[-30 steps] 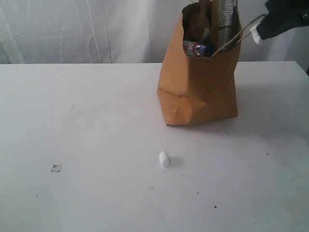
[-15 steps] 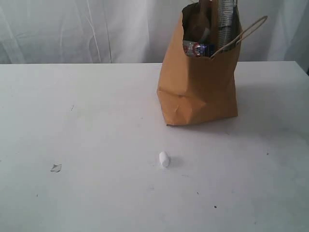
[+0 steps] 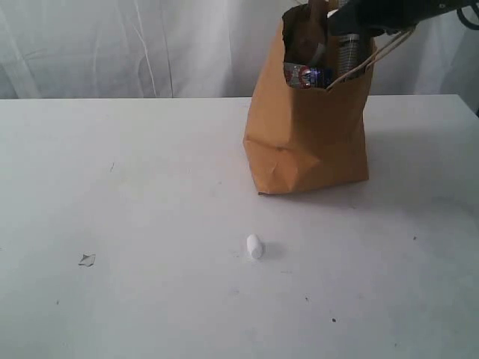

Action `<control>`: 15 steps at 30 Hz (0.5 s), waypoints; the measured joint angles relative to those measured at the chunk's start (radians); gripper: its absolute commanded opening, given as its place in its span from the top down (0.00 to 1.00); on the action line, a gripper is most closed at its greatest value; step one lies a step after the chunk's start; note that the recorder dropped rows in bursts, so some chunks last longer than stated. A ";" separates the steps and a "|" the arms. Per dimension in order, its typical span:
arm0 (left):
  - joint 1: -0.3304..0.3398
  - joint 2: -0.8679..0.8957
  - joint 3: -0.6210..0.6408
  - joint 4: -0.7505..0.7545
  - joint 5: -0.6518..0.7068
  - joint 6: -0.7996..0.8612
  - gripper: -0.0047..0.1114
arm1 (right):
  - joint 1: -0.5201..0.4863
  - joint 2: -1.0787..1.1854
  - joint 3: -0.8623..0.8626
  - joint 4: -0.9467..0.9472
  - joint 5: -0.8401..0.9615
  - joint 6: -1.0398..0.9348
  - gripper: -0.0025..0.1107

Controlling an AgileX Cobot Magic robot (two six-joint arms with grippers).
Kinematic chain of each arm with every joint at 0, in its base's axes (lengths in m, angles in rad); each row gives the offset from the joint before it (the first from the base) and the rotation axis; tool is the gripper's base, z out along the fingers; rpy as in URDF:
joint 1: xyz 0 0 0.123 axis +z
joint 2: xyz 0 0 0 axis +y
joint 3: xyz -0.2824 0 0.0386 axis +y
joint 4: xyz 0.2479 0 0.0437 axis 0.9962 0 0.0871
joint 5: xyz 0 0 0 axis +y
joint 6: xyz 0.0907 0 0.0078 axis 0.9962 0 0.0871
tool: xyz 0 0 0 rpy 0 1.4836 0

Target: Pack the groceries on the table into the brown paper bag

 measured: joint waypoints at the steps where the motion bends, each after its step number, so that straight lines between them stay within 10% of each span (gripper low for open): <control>1: 0.000 0.000 0.000 0.000 0.000 0.000 0.96 | 0.000 0.000 0.000 0.000 0.002 0.000 0.51; 15: 0.000 0.000 0.000 0.000 0.000 0.000 0.96 | 0.000 -0.016 0.000 0.000 -0.065 -0.001 0.49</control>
